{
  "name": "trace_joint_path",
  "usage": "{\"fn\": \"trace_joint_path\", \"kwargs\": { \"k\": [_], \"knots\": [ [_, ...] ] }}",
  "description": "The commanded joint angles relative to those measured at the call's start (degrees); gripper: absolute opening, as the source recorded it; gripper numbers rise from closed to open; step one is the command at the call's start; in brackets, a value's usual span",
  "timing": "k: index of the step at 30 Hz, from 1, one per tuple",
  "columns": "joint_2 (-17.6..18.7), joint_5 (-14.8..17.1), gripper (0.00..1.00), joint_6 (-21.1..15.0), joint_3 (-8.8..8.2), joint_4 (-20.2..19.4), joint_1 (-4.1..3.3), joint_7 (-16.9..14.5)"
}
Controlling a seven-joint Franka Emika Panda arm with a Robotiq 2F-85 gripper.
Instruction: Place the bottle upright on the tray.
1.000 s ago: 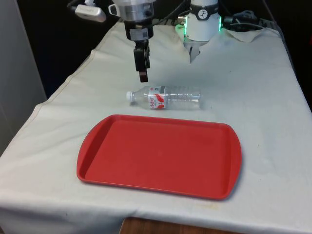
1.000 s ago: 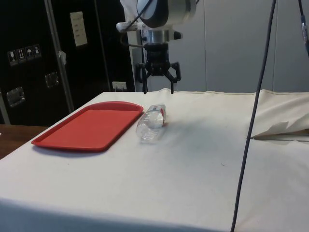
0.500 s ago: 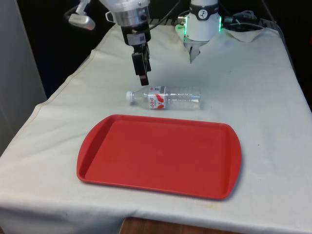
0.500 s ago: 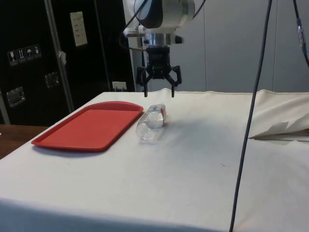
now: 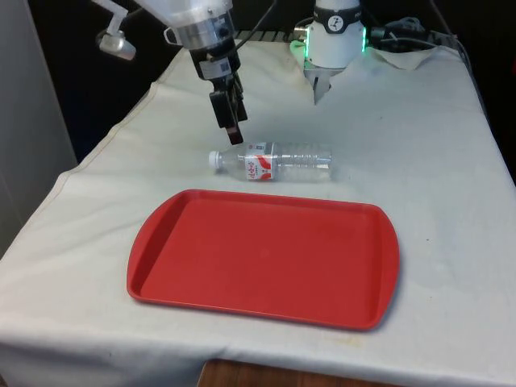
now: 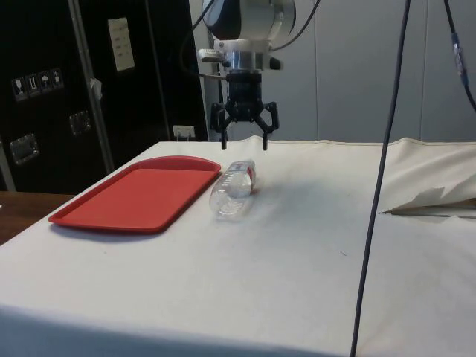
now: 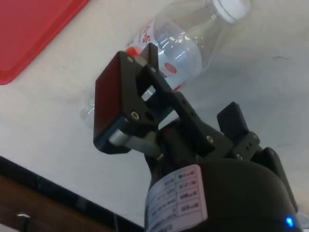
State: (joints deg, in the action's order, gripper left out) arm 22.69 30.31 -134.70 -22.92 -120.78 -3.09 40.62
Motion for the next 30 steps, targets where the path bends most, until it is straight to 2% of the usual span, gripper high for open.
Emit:
{"fn": "trace_joint_path", "kwargs": {
  "k": [1,7,8,9,10,18,25,26,27,30],
  "knots": [
    [0.3,1.3,1.0,0.9,0.4,0.6,0.63,-1.0],
    [1.7,3.8,1.0,3.4,-0.46,2.2,0.8,-3.2],
    [1.6,2.9,1.0,2.9,-1.03,1.8,0.11,-2.5],
    [2.2,4.6,1.0,4.3,-0.74,2.7,0.8,-3.9],
    [2.4,5.0,1.0,4.7,-0.92,2.9,0.86,-4.2],
    [4.1,7.6,1.0,7.7,-2.12,4.7,0.92,-6.5],
    [6.2,10.9,1.0,12.0,-3.61,6.9,1.2,-9.3],
    [6.0,10.1,1.0,11.2,-4.01,6.5,0.57,-8.8],
    [6.5,11.2,1.0,12.4,-3.78,7.2,1.2,-9.6],
    [7.2,12.1,1.0,13.9,-4.24,7.9,1.32,-10.4]
  ]
}}
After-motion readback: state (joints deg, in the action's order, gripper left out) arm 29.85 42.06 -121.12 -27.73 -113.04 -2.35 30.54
